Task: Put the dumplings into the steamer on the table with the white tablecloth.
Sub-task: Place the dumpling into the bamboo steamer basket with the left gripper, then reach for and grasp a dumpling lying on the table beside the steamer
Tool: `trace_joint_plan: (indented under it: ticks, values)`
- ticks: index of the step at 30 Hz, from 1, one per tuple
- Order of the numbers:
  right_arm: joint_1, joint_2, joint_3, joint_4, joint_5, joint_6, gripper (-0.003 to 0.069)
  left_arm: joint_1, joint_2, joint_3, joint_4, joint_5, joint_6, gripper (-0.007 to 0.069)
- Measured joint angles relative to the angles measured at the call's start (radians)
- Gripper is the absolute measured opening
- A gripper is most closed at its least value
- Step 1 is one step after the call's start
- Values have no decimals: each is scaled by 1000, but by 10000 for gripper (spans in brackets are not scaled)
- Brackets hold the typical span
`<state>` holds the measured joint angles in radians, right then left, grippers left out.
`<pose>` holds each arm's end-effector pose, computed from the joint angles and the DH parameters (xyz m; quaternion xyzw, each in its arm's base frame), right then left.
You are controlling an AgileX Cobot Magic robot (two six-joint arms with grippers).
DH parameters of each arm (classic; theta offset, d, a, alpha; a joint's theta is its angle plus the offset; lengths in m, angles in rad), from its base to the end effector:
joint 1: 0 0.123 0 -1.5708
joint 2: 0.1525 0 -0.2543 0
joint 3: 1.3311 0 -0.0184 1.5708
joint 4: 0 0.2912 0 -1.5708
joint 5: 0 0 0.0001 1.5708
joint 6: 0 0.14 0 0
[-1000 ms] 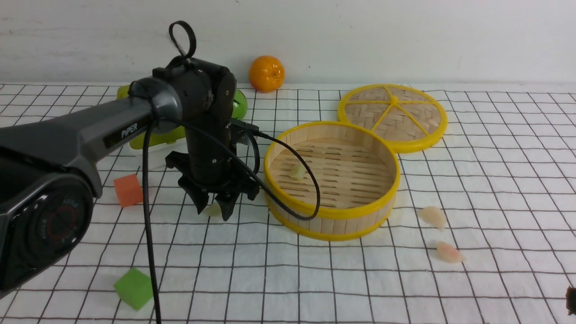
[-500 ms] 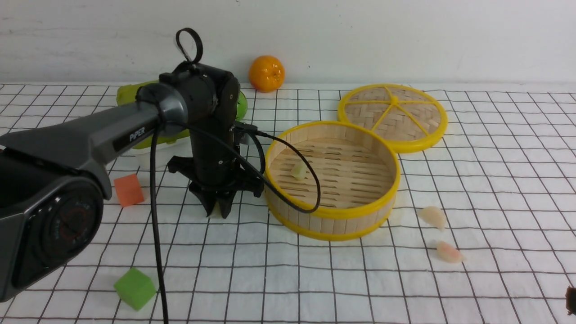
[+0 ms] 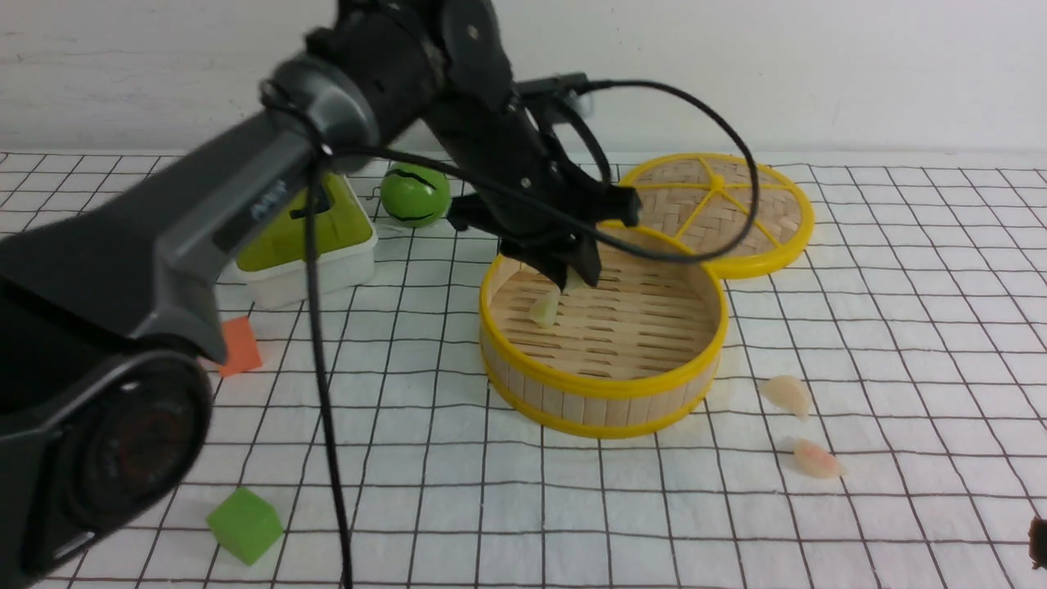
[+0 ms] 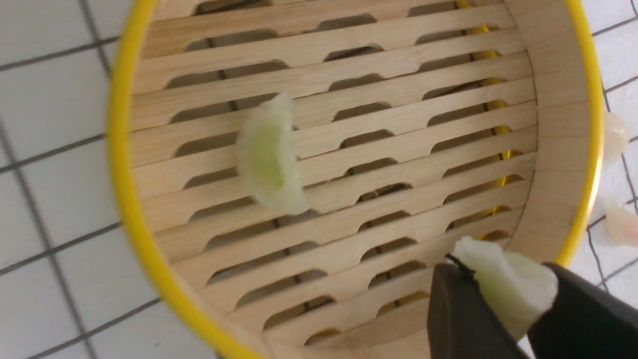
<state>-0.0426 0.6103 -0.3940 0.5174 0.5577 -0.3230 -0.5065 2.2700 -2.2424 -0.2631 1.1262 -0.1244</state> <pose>0.2181 0.0274 0.2002 0.0148 0.8846 0.1365 0.4457 0.4634 -0.2947 0.2079 0.1577 0.9473 -0.1991 0.1951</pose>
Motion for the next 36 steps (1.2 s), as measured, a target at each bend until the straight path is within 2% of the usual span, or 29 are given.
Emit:
trace_joint_plan:
  ticks: [6, 13, 17, 20, 25, 27, 29, 33, 34, 36]
  values:
    - [0, 0, 0, 0, 0, 0, 93, -67, 98, 0, 192, -122, -116, 178]
    - [0, 0, 0, 0, 0, 0, 93, -69, 133, 0, 263, -190, -189, 195]
    - [0, 0, 0, 0, 0, 0, 101, -69, 134, 0, 263, -196, -193, 349]
    - [0, 0, 0, 0, 0, 0, 102, -69, 127, 0, 254, -191, -194, 433]
    - [0, 7, -8, 13, 51, 0, 104, -69, 50, 2, 224, -119, -178, 465]
    - [0, 40, -32, 13, 113, -3, 108, -69, -18, 3, 216, -72, -130, 449]
    - [0, 118, -103, 22, 188, -28, 120, -74, -144, 3, 216, -18, -59, 389]
    - [0, 243, -208, 41, 225, -90, 153, -79, -303, -2, 215, 68, -21, 262]
    - [0, 320, -263, 64, 232, -125, 180, -79, -372, -2, 220, 103, -11, 190]
    - [0, 412, -310, 90, 236, -167, 227, -79, -438, 13, 238, 115, -10, 120]
